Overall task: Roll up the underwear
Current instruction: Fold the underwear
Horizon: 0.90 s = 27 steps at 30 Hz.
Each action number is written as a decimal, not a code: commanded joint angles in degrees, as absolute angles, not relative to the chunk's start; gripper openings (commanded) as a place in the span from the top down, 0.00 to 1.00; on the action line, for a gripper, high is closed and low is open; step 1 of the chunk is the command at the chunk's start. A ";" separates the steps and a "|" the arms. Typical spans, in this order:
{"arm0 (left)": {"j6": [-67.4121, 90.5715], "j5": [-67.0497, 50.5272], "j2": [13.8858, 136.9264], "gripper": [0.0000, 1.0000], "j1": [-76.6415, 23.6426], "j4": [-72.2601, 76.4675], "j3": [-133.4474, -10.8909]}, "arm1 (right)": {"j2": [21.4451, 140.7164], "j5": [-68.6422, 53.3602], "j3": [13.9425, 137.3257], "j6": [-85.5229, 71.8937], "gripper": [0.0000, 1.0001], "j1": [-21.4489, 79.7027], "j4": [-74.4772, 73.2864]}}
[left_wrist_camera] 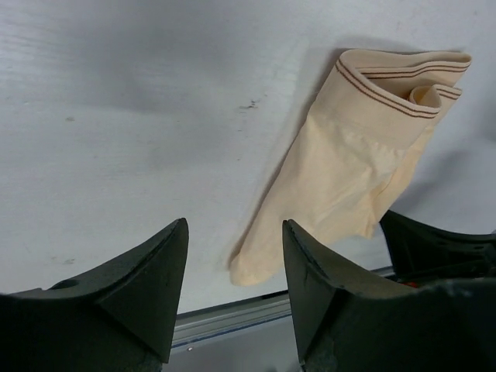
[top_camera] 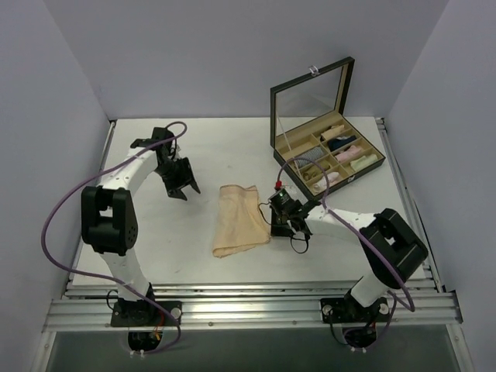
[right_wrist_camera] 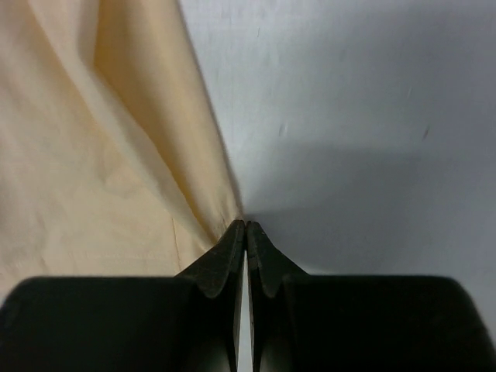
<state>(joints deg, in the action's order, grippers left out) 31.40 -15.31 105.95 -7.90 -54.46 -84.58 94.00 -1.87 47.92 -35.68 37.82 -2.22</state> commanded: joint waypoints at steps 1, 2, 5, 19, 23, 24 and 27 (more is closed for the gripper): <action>27.08 -21.96 107.74 0.39 -9.84 -50.98 -90.60 | 88.52 3.42 41.41 -47.71 1.00 44.02 -6.59; 25.77 -22.58 108.36 0.39 -10.37 -51.24 -91.66 | 87.46 3.95 40.70 -49.55 1.00 47.08 -6.50; 24.18 -23.64 111.96 0.39 -12.74 -54.83 -96.92 | 84.47 6.58 39.64 -57.37 1.00 51.84 -7.20; 27.59 -23.28 109.51 0.38 -21.27 -54.15 -95.63 | 73.74 9.24 48.34 -53.63 0.73 47.31 -19.44; 29.88 -23.64 110.39 0.39 -23.20 -51.68 -95.54 | 75.58 1.16 48.95 -44.14 0.73 34.67 -13.81; 30.32 -23.64 110.56 0.39 -23.81 -51.16 -95.45 | 78.02 0.62 50.35 -42.64 0.74 33.41 -12.84; 32.16 -23.91 110.48 0.39 -24.69 -47.74 -94.40 | 83.29 -2.63 52.99 -37.98 0.78 29.90 -11.61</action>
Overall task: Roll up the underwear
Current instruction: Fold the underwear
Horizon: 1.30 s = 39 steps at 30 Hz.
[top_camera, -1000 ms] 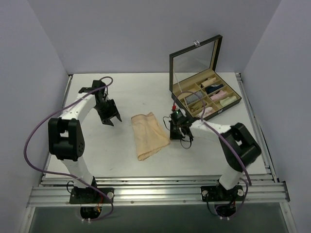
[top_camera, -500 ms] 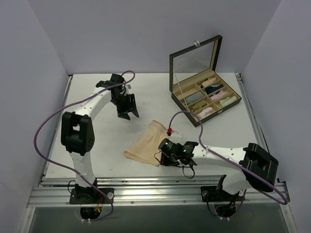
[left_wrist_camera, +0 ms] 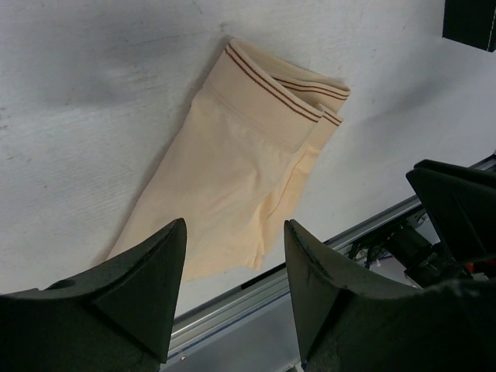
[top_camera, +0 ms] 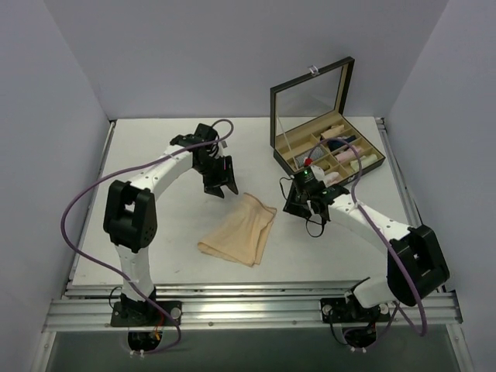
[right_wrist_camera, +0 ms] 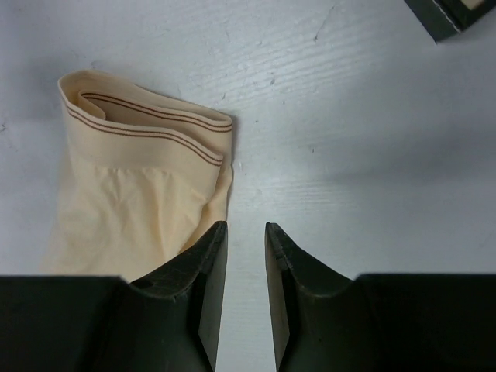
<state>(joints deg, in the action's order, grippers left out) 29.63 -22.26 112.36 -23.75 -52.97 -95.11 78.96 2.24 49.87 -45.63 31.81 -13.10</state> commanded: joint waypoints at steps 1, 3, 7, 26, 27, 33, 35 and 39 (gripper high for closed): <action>32.34 -24.08 110.91 0.39 -24.96 -46.94 -94.48 | 84.36 -3.94 54.13 -36.84 0.78 29.19 -10.82; 32.08 -24.08 112.14 0.39 -25.40 -46.50 -96.23 | 87.43 -4.74 55.10 -35.86 0.79 27.61 -9.15; 30.06 -21.54 118.80 0.39 -26.19 -51.49 -102.55 | 92.54 -6.68 57.82 -34.37 0.80 25.84 -7.56; 30.41 -23.03 129.37 0.44 -27.77 -55.46 -110.04 | 102.39 -12.57 57.66 -32.25 0.80 24.17 -0.53; 30.50 -23.11 129.81 0.47 -27.86 -55.46 -110.30 | 102.48 -12.57 57.40 -32.34 0.80 24.26 -0.53; 30.94 -22.50 130.87 0.84 -27.42 -55.99 -111.36 | 102.92 -12.22 56.08 -32.17 0.89 24.26 0.97; 31.55 -22.67 130.96 0.91 -26.90 -55.99 -111.36 | 102.92 -12.39 55.64 -32.17 0.92 24.17 1.05; 31.90 -22.24 130.61 0.98 -26.54 -55.99 -111.36 | 103.18 -12.57 54.67 -31.91 0.98 24.26 1.76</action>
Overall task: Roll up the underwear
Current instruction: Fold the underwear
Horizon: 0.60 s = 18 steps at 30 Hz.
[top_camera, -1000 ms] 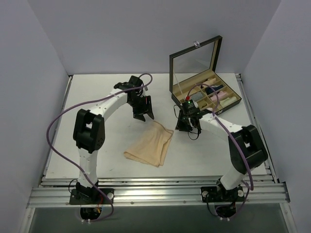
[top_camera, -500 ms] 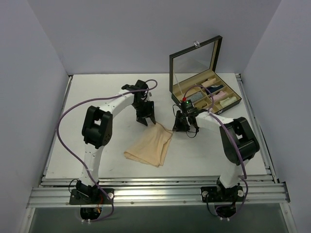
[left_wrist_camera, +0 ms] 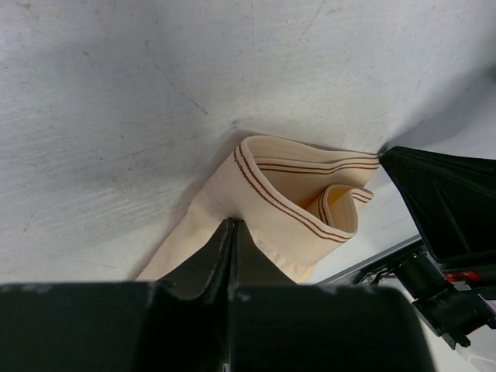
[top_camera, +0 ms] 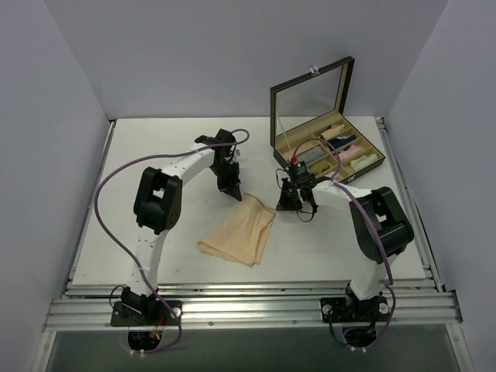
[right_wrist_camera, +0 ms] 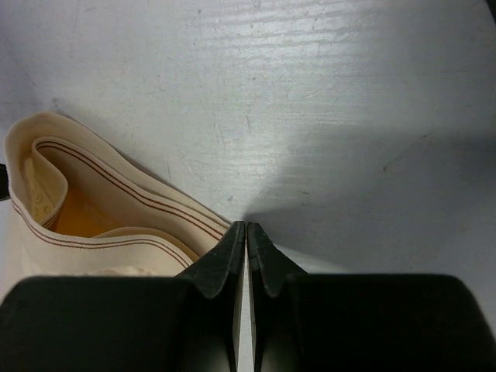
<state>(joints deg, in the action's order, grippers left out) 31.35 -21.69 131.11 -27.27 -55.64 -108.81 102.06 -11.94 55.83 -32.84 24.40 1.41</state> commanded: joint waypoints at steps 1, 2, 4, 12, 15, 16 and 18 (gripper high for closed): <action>31.99 -22.24 130.43 0.98 -26.46 -55.90 -111.44 | 103.27 -12.57 54.49 -31.82 0.99 24.26 1.76; 31.91 -22.32 130.34 0.98 -26.37 -55.99 -111.53 | 103.36 -12.66 54.41 -31.64 1.00 24.17 1.76; 31.91 -21.89 129.82 0.98 -26.10 -56.16 -111.62 | 103.10 -12.57 53.97 -31.55 1.00 24.17 1.85; 33.48 -19.97 128.85 0.52 -25.31 -59.85 -116.79 | 100.20 -11.52 55.37 -32.25 0.98 24.17 -0.35; 35.85 -17.15 129.72 0.35 -26.10 -63.19 -120.83 | 100.11 -11.25 55.98 -32.52 0.95 24.17 -1.84; 36.21 -16.70 130.07 0.33 -26.45 -64.15 -121.89 | 100.28 -11.42 56.07 -32.52 0.94 24.17 -2.11; 37.00 -14.78 132.52 0.27 -26.80 -69.41 -124.88 | 100.37 -11.51 56.25 -32.08 0.94 24.17 -2.55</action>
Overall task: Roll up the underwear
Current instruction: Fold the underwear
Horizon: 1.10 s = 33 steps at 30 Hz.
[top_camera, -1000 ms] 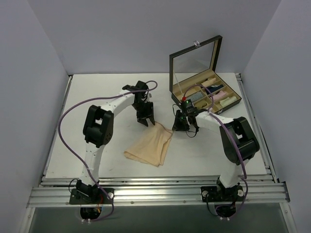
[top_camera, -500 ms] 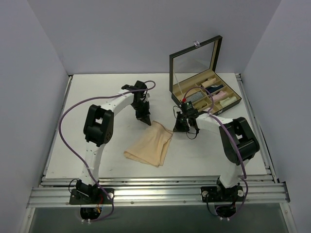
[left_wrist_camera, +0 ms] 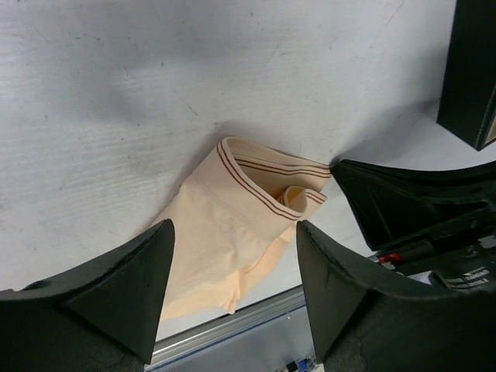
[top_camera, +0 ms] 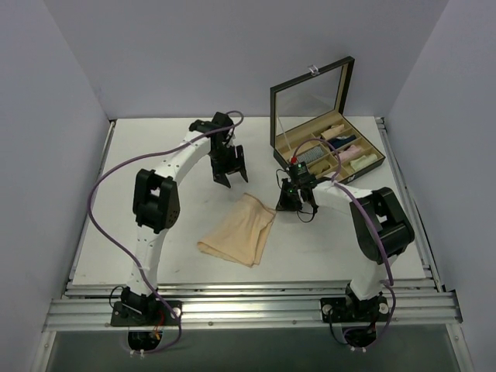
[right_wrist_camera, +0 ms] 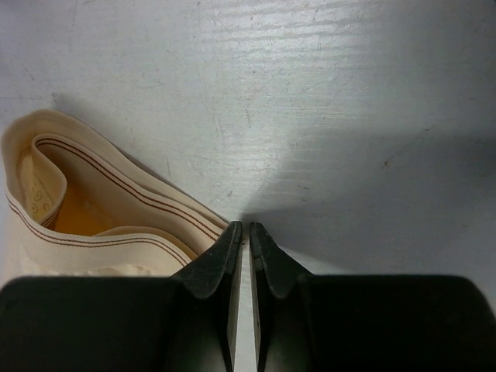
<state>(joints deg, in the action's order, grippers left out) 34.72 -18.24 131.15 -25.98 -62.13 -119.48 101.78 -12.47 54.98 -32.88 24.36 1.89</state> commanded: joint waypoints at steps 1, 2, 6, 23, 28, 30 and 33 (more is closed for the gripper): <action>37.00 -13.37 133.50 0.27 -26.89 -71.35 -128.29 | 100.28 -11.51 56.25 -31.91 0.94 24.34 -2.72; 36.83 -12.58 134.38 0.27 -27.42 -74.50 -129.71 | 99.76 -11.43 56.25 -31.73 0.93 24.35 -3.42; 36.91 -11.78 135.62 0.31 -28.83 -76.73 -131.93 | 96.17 -11.34 54.85 -32.08 0.86 24.35 -3.96; 42.71 -8.88 98.81 0.60 -39.09 -47.16 -86.78 | 92.90 -13.97 52.03 -37.61 0.77 28.12 -1.94; 45.70 -6.51 87.20 0.64 -46.92 -33.33 -72.00 | 93.60 -13.89 51.59 -38.67 0.77 28.65 -1.06; 47.37 -4.40 86.83 0.65 -50.44 -29.37 -67.86 | 94.04 -13.80 50.98 -39.11 0.77 28.74 -0.53; 50.26 -3.26 88.76 0.76 -53.77 -24.01 -63.29 | 94.74 -13.36 50.89 -39.46 0.78 28.83 1.13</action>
<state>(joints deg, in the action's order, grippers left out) 46.33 -5.98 86.65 -51.90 -34.87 -66.74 93.71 -13.63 51.59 -38.39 28.45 -0.34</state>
